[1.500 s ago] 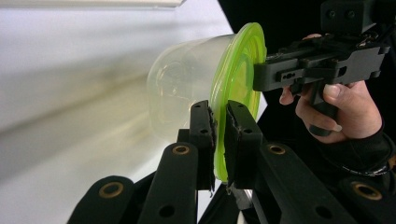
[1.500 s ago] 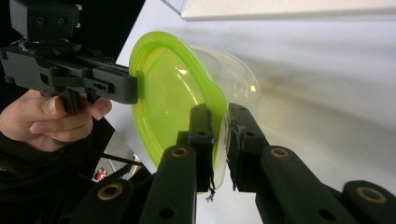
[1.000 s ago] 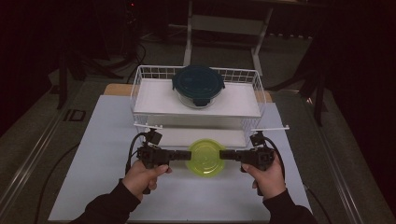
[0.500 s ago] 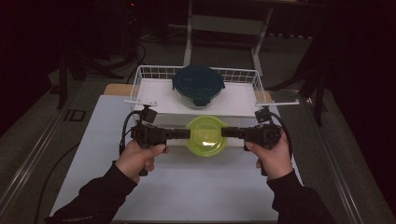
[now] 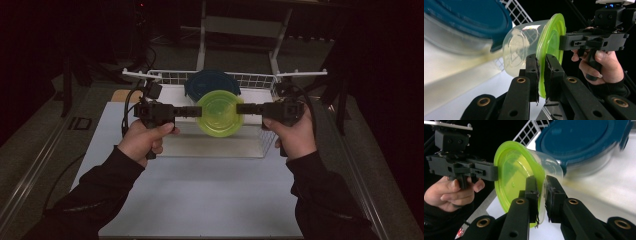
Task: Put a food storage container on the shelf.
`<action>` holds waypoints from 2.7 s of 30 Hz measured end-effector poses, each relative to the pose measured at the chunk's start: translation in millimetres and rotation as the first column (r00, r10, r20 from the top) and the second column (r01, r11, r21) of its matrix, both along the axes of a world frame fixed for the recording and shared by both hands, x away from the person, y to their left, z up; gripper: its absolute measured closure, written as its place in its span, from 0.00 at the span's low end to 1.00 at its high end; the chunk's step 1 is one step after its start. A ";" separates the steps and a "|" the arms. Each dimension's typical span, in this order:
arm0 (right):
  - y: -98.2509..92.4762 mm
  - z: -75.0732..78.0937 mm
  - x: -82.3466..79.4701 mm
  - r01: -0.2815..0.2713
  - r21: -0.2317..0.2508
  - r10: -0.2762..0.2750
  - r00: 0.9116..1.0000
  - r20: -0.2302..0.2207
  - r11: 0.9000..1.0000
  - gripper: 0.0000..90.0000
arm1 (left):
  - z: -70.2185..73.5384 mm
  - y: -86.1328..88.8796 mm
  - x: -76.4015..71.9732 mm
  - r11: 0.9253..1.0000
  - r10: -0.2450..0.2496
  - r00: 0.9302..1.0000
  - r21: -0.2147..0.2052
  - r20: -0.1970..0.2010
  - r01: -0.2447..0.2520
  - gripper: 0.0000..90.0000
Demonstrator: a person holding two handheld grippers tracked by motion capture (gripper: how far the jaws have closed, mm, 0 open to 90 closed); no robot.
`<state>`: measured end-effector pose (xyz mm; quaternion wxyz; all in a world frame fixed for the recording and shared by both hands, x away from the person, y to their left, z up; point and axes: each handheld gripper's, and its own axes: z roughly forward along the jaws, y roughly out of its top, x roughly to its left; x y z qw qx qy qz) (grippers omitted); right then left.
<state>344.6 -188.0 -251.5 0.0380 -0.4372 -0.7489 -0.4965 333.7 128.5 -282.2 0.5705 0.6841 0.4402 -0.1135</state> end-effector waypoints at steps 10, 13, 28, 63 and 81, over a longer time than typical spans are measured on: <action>4.8 26.6 28.9 0.043 -0.007 -0.043 0.999 0.020 0.999 0.90 | 24.5 -0.9 29.4 0.999 0.043 0.999 -0.006 0.008 -0.043 0.91; 6.3 31.9 37.4 0.058 -0.011 -0.058 0.998 0.026 0.998 0.90 | 27.6 -1.3 36.2 0.998 0.054 0.999 -0.011 0.007 -0.054 0.91; 14.0 22.6 72.0 0.079 -0.018 -0.079 0.996 -0.027 0.997 0.90 | 16.0 2.2 64.5 0.993 0.117 0.992 -0.021 -0.044 -0.118 0.90; 21.3 9.2 108.8 0.155 0.007 -0.154 0.982 -0.108 0.988 0.77 | 8.9 -2.4 92.1 0.973 0.228 0.971 -0.021 -0.076 -0.230 0.71; 20.2 14.3 105.8 0.139 0.011 -0.138 0.989 -0.044 0.990 0.41 | 14.5 6.1 89.9 0.966 0.251 0.968 -0.067 -0.012 -0.252 0.45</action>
